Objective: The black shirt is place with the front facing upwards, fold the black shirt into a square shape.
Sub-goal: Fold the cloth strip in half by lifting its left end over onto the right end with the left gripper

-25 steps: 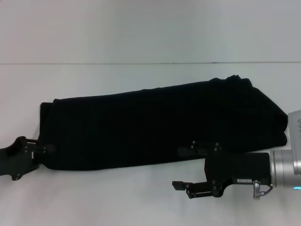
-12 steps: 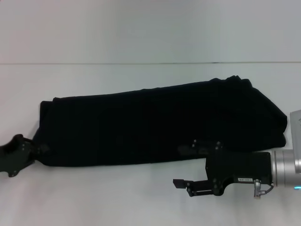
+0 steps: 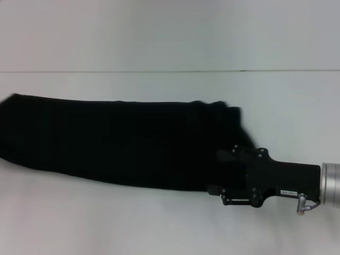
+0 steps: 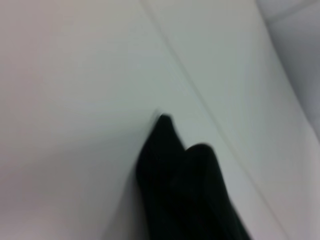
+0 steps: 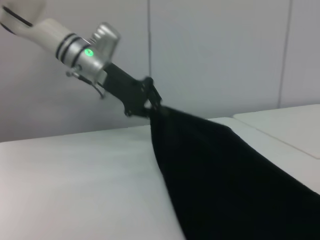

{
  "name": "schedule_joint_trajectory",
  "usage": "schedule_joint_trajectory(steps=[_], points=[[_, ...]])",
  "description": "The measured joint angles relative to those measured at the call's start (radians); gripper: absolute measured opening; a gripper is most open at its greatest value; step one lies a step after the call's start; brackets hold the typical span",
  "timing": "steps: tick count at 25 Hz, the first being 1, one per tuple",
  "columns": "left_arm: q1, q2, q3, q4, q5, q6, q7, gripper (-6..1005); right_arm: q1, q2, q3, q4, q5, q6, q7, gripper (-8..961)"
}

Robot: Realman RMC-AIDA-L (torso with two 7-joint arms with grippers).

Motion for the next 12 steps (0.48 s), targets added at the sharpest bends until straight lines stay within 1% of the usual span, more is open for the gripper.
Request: schedule_joint_trajectory(steps=[2, 5, 8, 10, 12], points=[[-0.002, 0.016, -0.030, 0.009, -0.001, 0.004, 0.000, 43, -0.010, 0.000, 0.011, 0.000, 0.000, -0.002, 0.001, 868], [-0.010, 0.025, -0.050, 0.012, -0.025, 0.038, 0.005, 43, -0.022, 0.000, 0.031, 0.002, 0.000, -0.006, 0.001, 869], [-0.038, 0.023, -0.047, 0.007, -0.055, 0.087, 0.018, 42, -0.034, 0.000, 0.045, 0.002, 0.000, -0.007, 0.002, 869], [-0.070, 0.017, -0.042, 0.002, -0.072, 0.120, 0.029, 42, -0.041, 0.000, 0.052, 0.002, 0.000, -0.007, 0.002, 869], [-0.125, 0.006, -0.035, -0.002, -0.084, 0.150, 0.042, 43, -0.052, 0.000, 0.058, 0.002, 0.000, -0.008, 0.002, 869]])
